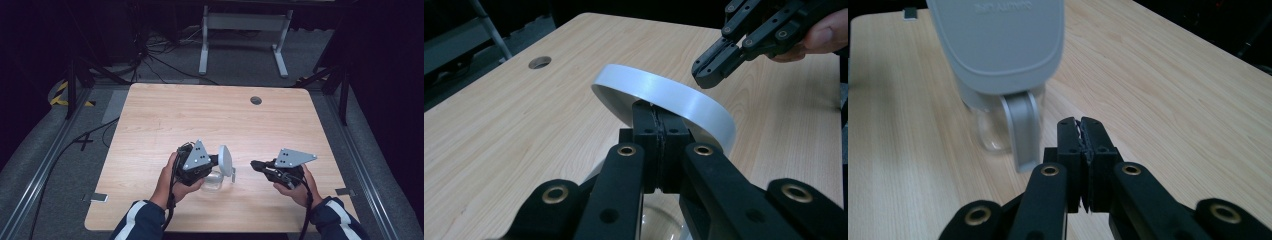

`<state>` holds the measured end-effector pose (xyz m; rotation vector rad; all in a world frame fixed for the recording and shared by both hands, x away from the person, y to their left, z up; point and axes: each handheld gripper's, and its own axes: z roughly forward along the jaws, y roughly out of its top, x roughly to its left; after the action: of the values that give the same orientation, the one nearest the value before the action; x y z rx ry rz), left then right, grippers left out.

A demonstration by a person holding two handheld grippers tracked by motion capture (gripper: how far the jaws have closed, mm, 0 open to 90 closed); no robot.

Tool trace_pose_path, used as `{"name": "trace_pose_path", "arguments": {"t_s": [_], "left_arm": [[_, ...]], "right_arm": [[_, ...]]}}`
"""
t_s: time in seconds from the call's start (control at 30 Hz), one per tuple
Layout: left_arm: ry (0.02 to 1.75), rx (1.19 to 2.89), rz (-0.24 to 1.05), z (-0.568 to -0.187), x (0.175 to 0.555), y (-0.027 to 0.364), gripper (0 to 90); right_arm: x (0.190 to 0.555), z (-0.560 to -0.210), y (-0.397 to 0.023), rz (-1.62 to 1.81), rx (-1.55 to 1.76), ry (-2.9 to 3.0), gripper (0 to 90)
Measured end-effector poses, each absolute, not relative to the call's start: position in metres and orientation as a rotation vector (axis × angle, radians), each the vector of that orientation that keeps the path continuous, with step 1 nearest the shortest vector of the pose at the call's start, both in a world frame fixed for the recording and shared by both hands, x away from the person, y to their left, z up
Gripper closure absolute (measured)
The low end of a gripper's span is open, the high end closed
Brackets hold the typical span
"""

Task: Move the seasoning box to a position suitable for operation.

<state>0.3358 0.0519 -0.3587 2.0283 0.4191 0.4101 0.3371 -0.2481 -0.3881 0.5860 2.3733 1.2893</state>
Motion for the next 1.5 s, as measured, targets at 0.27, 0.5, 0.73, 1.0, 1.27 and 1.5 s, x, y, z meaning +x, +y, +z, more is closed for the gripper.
{"name": "trace_pose_path", "arguments": {"t_s": [0.27, 0.5, 0.73, 1.0, 1.27, 1.5], "left_arm": [[0.386, 2.056, 0.395, -0.357, 0.338, 0.041, 88.0], [0.371, 2.066, 0.393, -0.358, 0.339, 0.038, 87.7], [0.389, 2.063, 0.421, -0.355, 0.338, 0.053, 84.8], [0.446, 2.055, 0.458, -0.358, 0.333, 0.084, 81.2], [0.519, 2.088, 0.530, -0.371, 0.327, 0.121, 74.3], [0.568, 2.190, 0.578, -0.388, 0.327, 0.143, 66.1]], "right_arm": [[0.331, -0.391, -0.280, 1.268, 0.679, 2.335, 87.3], [0.327, -0.396, -0.298, 1.241, 0.738, 2.326, 86.8], [0.322, -0.395, -0.305, 1.245, 0.760, 2.309, 86.0], [0.316, -0.394, -0.312, 1.247, 0.764, 2.297, 83.9], [0.309, -0.393, -0.324, 1.209, 0.755, 2.289, 74.9], [0.304, -0.396, -0.336, 1.170, 0.760, 2.290, 66.5]]}}
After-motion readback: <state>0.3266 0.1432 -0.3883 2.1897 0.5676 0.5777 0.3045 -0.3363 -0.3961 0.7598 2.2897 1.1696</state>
